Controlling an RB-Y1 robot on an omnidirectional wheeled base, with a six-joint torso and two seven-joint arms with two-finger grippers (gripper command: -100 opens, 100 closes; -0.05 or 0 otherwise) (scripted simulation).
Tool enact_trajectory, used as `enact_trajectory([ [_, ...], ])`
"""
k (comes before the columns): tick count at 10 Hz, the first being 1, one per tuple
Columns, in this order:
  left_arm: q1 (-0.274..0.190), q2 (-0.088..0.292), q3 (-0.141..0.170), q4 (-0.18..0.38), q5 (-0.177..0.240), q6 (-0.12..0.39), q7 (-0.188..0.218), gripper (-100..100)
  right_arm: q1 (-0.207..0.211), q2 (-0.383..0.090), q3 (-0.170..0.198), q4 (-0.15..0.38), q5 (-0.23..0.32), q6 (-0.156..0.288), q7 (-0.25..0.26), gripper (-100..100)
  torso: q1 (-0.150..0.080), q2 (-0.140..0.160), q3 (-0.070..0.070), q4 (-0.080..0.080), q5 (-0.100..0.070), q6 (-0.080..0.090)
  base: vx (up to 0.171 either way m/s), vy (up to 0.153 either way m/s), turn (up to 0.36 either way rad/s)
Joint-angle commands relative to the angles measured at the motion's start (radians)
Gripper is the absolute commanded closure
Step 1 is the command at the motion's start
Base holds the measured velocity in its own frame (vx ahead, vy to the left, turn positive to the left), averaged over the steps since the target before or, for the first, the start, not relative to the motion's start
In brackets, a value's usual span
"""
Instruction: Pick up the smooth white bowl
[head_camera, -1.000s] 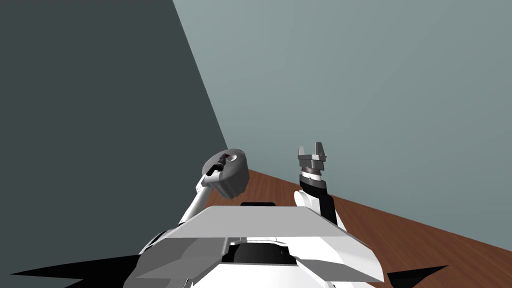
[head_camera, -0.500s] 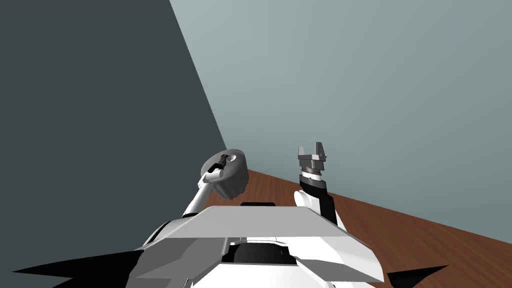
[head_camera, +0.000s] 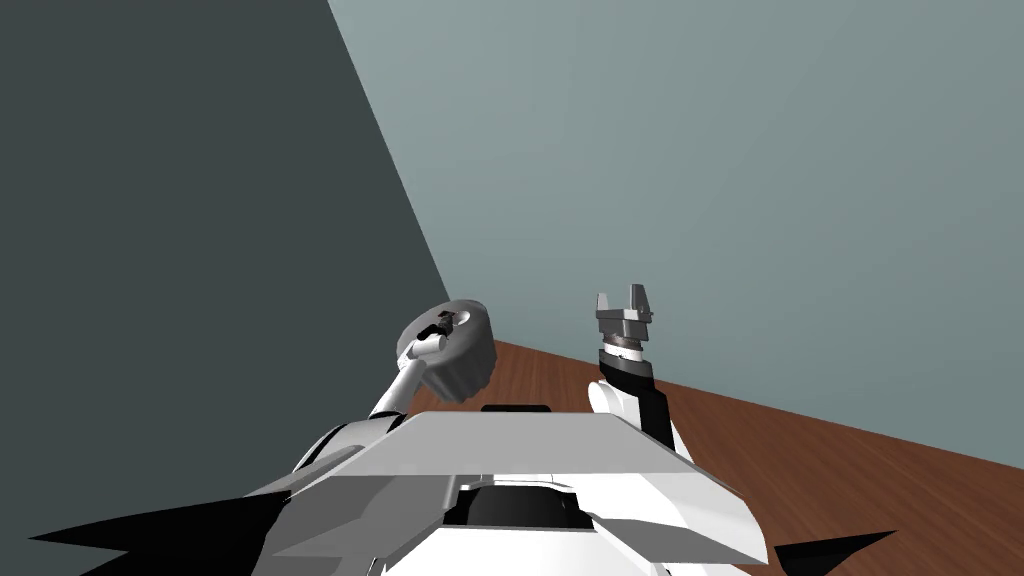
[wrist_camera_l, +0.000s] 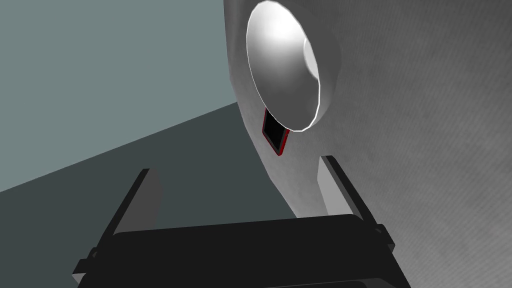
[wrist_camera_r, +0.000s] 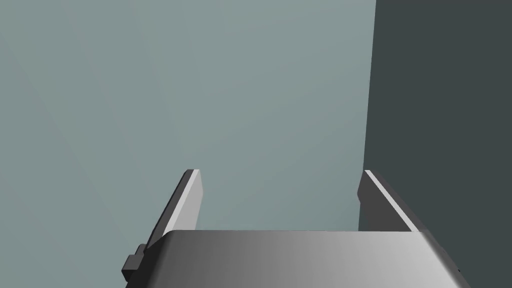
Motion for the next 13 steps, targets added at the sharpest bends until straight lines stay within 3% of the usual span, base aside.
enact_trajectory([
  [1,-0.036,0.012,0.001,0.050,0.020,0.041,0.010,-100,0.000,0.000,0.000,0.000,0.000,0.000,0.000,0,0.000,0.000,0.000,0.000,0.000,0.000,0.017,0.032,-0.101],
  [2,-0.036,0.012,0.001,0.079,0.020,0.041,0.010,-100,0.000,0.000,0.000,0.000,0.000,0.000,0.000,0,0.000,0.000,0.000,0.000,0.000,0.000,0.018,0.028,-0.056],
  [5,-0.100,0.041,-0.002,0.167,0.064,0.108,0.031,-100,0.000,0.000,0.000,0.000,0.000,0.000,0.000,0,-0.001,-0.001,-0.001,0.000,0.000,0.000,0.025,0.025,-0.072],
  [7,-0.100,0.041,-0.002,0.196,0.064,0.108,0.031,-100,0.000,0.000,0.000,0.000,0.000,0.000,0.000,0,0.000,-0.001,0.000,0.000,0.000,0.000,0.013,0.021,-0.031],
  [10,-0.159,0.071,-0.007,0.291,0.107,0.170,0.052,-100,0.000,0.000,0.000,0.000,0.000,0.000,0.000,0,-0.001,-0.001,0.000,0.000,0.000,0.000,0.027,0.024,-0.082],
  [13,-0.185,0.087,-0.009,0.357,0.126,0.199,0.063,-100,0.000,0.000,0.000,0.000,0.000,0.000,0.000,0,0.000,-0.001,-0.001,0.000,0.000,0.000,0.028,0.027,-0.057],
])
